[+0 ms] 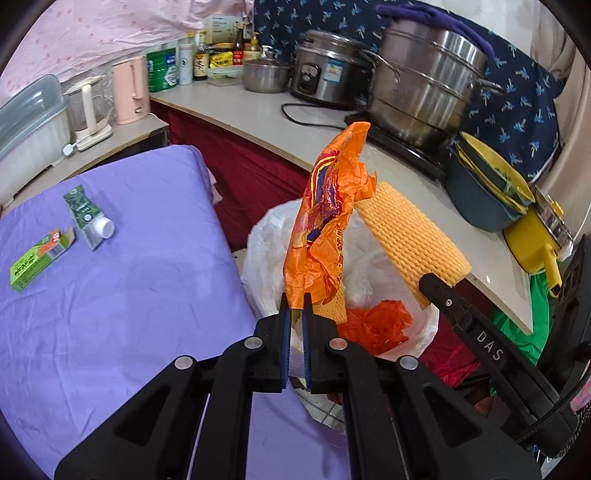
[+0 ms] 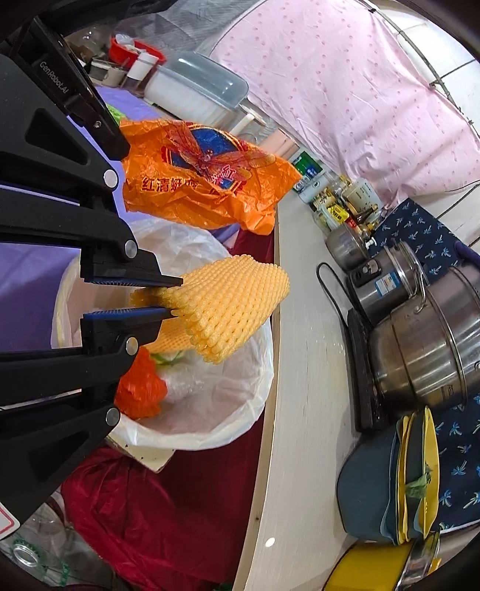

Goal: Collect trash
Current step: 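Open both tools to drop the snack bag and foam net into the bin, then move both open tools back over the two cartons on the table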

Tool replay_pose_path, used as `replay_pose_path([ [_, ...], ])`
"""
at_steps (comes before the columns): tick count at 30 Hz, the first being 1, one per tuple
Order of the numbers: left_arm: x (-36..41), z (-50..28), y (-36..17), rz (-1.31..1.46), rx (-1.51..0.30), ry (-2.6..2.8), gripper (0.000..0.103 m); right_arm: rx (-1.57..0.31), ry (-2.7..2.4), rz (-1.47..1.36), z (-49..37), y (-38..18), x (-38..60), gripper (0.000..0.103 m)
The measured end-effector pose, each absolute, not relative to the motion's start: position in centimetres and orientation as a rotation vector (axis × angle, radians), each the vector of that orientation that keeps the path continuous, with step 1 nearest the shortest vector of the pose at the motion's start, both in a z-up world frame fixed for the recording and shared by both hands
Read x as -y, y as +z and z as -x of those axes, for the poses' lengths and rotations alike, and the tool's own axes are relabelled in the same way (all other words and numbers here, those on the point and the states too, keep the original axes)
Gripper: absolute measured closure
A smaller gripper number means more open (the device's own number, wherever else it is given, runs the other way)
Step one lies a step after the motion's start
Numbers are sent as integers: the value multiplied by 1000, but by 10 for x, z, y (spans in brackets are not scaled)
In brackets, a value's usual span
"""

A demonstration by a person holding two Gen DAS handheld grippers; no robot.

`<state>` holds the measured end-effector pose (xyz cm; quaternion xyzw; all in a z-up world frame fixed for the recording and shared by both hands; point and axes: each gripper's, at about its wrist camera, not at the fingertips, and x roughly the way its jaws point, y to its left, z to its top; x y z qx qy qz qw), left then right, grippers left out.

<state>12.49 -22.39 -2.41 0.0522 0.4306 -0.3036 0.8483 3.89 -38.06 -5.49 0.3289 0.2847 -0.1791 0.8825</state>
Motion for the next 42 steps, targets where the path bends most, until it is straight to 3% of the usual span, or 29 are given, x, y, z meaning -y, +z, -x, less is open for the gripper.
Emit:
replay_pose_path([
  [15, 239, -129, -43, -153, -934, -626, 94, -616, -399, -706, -41, -71, 388, 84],
  [18, 236, -131, -43, -143, -938, -619, 84, -605, -401, -707, -41, -69, 386, 73],
  [20, 234, -132, -42, -137, -933, -607, 70, -600, -402, -708, -41, -68, 386, 73],
  [21, 232, -132, -41, -133, -928, -603, 69, -599, -401, -708, -42, -67, 386, 73],
  [42, 193, -140, -24, -68, -903, -552, 61, -551, -326, -648, -52, -27, 351, 70],
])
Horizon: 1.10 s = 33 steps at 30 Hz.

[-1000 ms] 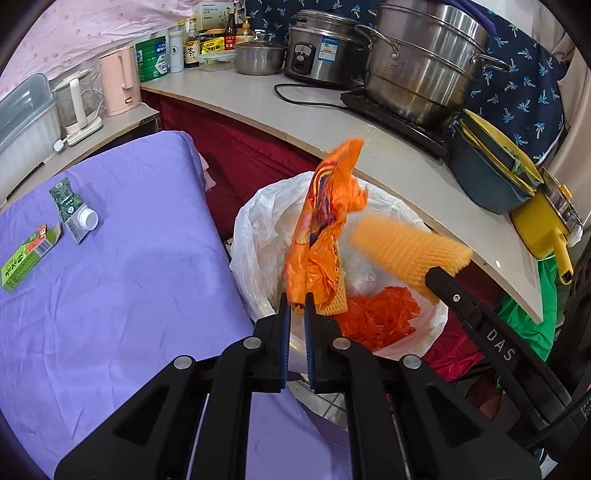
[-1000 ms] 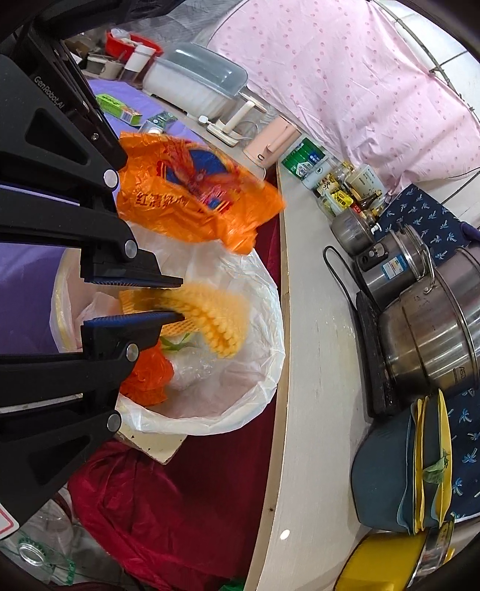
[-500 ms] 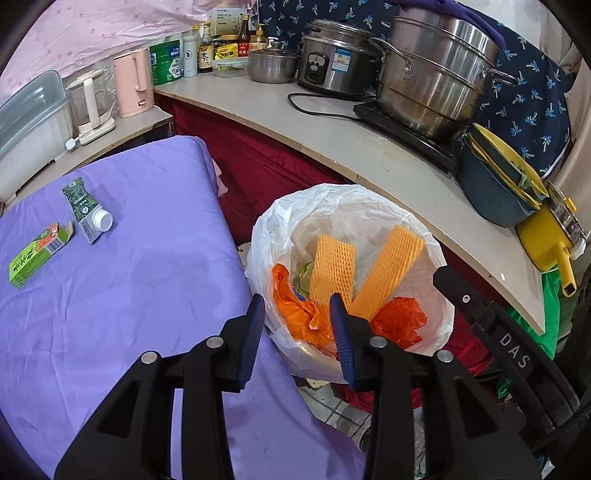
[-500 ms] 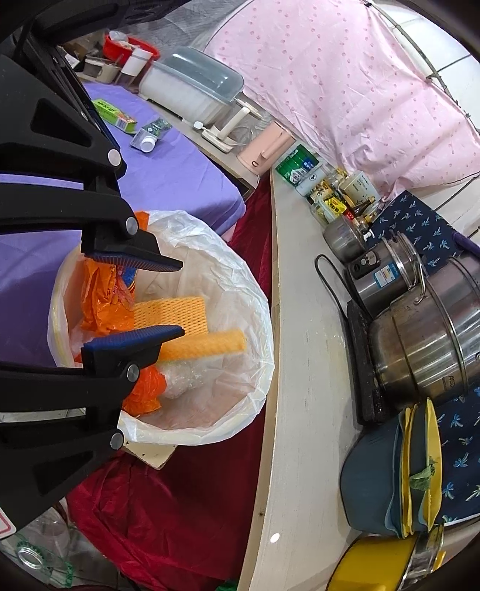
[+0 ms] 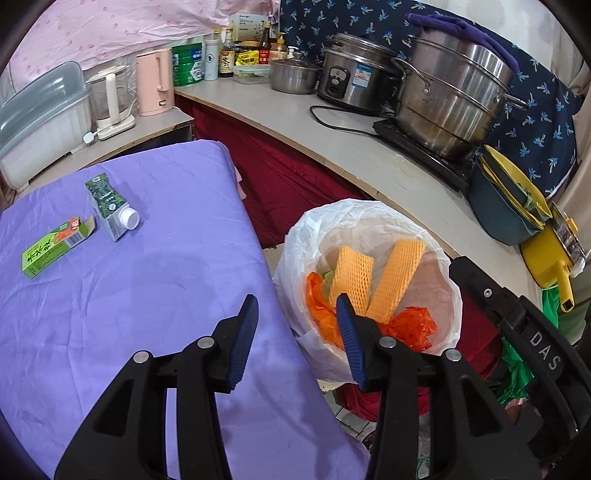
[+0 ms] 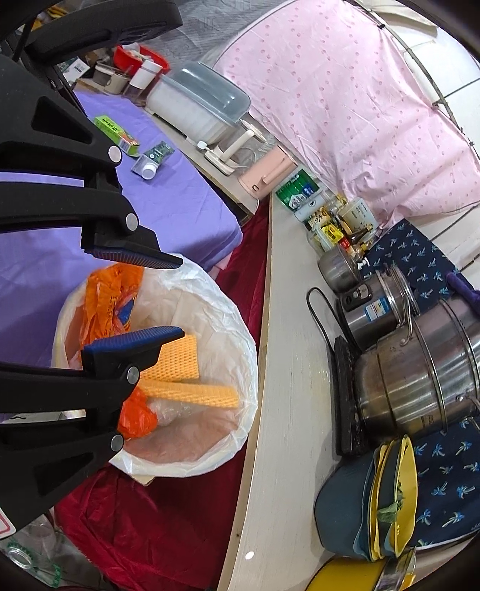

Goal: Collect trash
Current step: 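Move both open tools back over the two cartons on the table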

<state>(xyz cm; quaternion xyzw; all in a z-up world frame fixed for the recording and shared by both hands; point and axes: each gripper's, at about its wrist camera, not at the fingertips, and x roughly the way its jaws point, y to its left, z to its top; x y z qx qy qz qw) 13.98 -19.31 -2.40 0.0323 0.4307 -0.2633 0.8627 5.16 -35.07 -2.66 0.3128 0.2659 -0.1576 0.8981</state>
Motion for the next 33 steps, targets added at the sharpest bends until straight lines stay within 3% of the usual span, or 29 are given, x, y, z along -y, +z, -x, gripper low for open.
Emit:
replay_pose_path([
  [25, 32, -196, -41, 62, -932, -287, 59, -685, -106, -512, -142, -38, 218, 68],
  [29, 7, -205, -45, 86, -933, -244, 50, -709, -75, -481, -159, -41, 193, 65],
  [33, -22, -216, -51, 94, -933, -199, 49, -732, -51, -457, -175, -46, 174, 61],
])
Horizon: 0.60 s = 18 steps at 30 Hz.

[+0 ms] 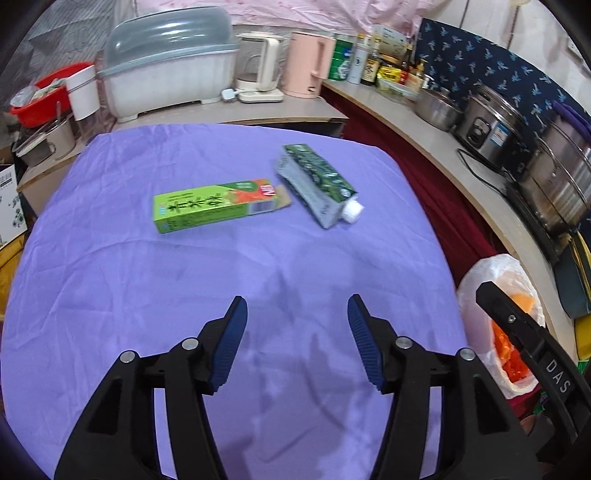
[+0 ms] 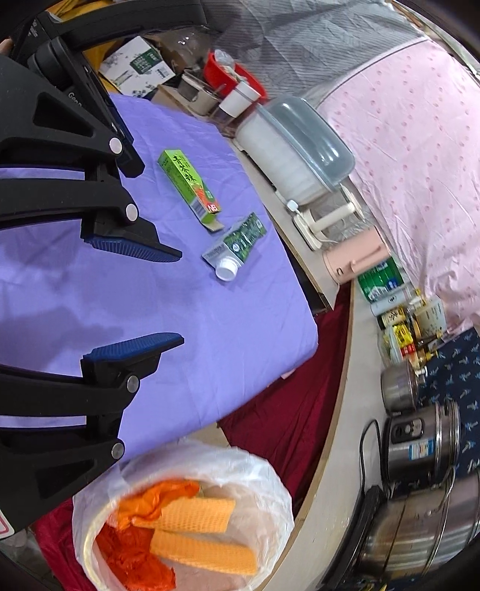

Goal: Collect trash
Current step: 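Move both open tools back over the two cartons on the table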

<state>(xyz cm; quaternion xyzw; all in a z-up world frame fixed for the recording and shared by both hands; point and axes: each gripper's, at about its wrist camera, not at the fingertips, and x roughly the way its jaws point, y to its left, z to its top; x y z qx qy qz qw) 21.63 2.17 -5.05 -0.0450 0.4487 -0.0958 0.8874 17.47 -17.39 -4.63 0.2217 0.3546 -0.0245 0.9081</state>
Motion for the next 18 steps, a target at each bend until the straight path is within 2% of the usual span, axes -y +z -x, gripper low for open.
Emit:
replay_pose_path([
  [10, -82, -254, -65, 37, -909, -110, 43, -793, -14, -409, -225, -68, 139, 60],
  [12, -90, -263, -69, 13, -897, -98, 34, -804, -7, -396, -239, -74, 133, 57],
  [15, -98, -277, -74, -24, -880, -106, 30, -810, -3, -371, -257, -80, 127, 49],
  [18, -104, -292, -81, -90, -848, -118, 19, -813, 7, -343, -282, -85, 122, 44],
])
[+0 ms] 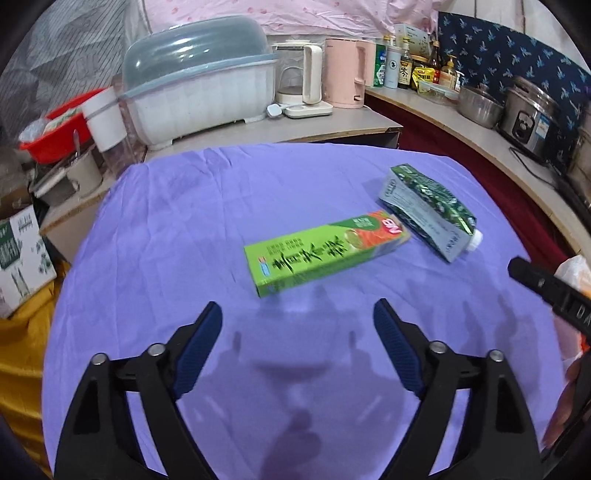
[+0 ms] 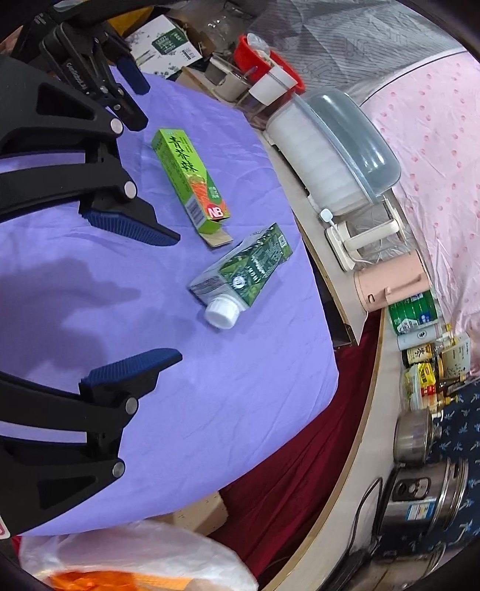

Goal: Collect trash
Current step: 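Move both open tools back over the two cartons on the table, then grasp the green tea carton with the left tool while the right tool grasps the green drink carton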

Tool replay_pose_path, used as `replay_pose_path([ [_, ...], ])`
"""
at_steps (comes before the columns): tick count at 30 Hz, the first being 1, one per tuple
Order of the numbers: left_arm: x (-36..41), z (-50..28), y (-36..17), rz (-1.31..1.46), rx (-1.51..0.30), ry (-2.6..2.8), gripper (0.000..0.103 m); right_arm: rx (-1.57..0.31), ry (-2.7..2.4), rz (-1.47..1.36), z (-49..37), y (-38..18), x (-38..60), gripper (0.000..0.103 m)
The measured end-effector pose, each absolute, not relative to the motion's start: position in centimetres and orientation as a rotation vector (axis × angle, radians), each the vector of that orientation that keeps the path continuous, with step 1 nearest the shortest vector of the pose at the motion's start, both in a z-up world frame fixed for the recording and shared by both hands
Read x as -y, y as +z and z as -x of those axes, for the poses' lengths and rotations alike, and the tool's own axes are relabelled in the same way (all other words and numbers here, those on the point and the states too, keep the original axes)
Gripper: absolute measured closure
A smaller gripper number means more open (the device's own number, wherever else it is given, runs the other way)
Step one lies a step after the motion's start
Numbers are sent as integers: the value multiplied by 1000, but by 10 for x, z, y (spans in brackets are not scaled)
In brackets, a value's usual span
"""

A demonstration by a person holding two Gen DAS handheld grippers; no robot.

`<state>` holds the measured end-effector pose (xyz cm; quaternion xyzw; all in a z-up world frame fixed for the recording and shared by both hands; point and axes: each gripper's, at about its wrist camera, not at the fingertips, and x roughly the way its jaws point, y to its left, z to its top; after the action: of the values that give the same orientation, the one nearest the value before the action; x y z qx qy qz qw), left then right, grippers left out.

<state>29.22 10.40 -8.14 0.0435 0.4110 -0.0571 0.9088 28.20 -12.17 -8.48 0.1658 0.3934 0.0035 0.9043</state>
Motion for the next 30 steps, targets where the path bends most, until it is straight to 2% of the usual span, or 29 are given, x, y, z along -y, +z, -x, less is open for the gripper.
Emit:
replay_pose_path([
  [15, -98, -363, -130, -322, -827, -365, 15, -850, 79, -195, -371, -108, 105, 40],
  [19, -95, -376, -135, -299, -866, -411, 16, -868, 84, -196, -379, -115, 105, 41],
  [24, -89, -371, -132, -266, -865, -430, 32, -886, 80, -213, -373, -117, 105, 58],
  [26, -85, -365, -132, -250, -879, -424, 45, -889, 66, -228, -365, -116, 106, 59],
  [28, -79, -357, -132, -236, -898, -418, 52, -898, 49, -246, -354, -114, 108, 59],
  [30, -73, -346, -130, -215, -902, -405, 55, -902, 39, -261, -343, -114, 109, 60],
])
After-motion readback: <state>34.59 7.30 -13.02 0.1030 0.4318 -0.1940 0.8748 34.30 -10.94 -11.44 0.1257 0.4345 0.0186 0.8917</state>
